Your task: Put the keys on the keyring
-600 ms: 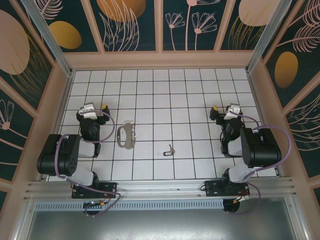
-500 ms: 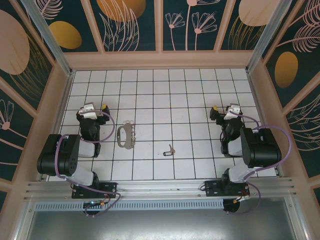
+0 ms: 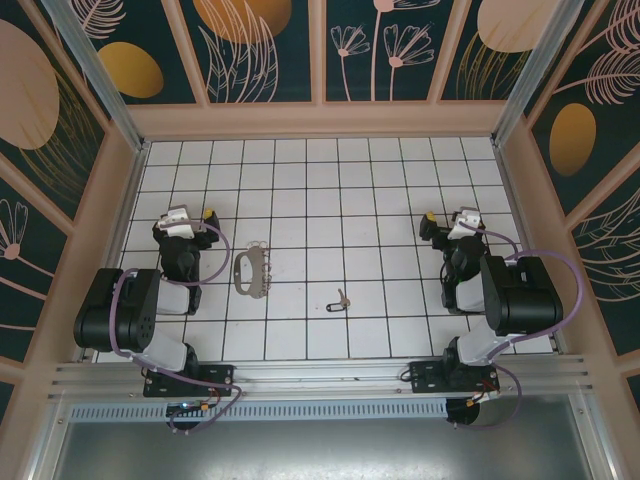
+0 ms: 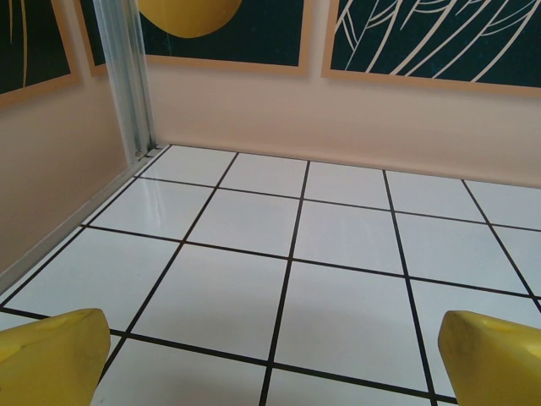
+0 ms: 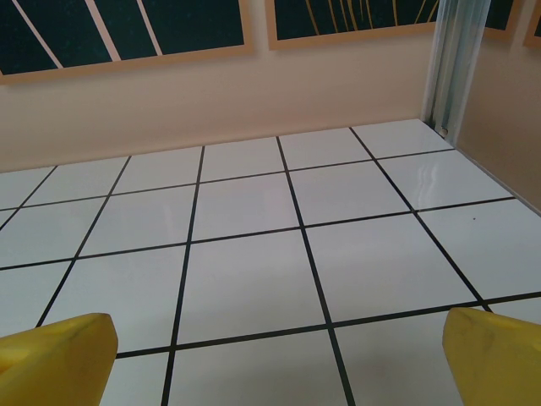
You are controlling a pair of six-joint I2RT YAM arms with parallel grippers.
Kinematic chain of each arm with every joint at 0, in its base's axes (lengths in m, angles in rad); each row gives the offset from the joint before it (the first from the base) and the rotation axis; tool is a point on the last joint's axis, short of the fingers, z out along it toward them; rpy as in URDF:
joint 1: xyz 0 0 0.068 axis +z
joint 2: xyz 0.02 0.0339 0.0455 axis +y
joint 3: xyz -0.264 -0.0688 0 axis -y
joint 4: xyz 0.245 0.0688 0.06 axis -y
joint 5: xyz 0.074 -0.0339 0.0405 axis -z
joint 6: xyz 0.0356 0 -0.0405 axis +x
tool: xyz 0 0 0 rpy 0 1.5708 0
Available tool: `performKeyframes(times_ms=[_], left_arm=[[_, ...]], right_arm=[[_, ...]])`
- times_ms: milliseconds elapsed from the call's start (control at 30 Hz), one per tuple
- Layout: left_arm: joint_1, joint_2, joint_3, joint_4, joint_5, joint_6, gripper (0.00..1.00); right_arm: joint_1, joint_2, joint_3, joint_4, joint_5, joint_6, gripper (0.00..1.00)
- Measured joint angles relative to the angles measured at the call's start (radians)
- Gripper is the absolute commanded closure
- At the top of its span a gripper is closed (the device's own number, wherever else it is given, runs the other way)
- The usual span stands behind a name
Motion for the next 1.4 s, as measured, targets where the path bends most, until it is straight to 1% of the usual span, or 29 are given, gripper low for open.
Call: performKeyframes(times_ms=[867, 1100, 1300, 1400], left_arm=[[0.0, 0.0, 0.0, 0.0, 0.0, 0.0, 0.01], [0.0, 0.0, 0.0, 0.0, 0.0, 0.0, 0.01], [0.0, 0.0, 0.0, 0.0, 0.0, 0.0, 0.01], [0.0, 0.0, 0.0, 0.0, 0.0, 0.0, 0.01]], right_arm=[[0.0, 0.0, 0.0, 0.0, 0.0, 0.0, 0.01], [-0.021, 0.0, 0.0, -0.011, -0.031, 0.018, 0.01], [-0.019, 0.0, 0.0, -0.011, -0.039, 0.018, 0.01], [-0.001, 0.0, -0.002, -0.01, -0.029, 0.016, 0.01]])
